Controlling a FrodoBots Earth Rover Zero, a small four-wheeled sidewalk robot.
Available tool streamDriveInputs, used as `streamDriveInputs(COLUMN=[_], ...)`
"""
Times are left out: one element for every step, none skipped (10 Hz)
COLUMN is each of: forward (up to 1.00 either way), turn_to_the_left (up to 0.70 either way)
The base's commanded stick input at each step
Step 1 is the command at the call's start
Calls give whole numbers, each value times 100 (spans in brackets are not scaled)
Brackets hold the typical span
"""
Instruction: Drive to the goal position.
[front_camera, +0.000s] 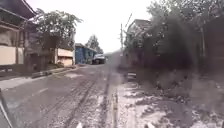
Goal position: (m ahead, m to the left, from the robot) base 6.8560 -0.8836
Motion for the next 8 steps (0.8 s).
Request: streamDriveInputs(forward=[100, 100, 100, 100, 100, 100, 100, 100], turn_to_the_left=[0, 0, 0, 0, 0, 0, 0, 0])
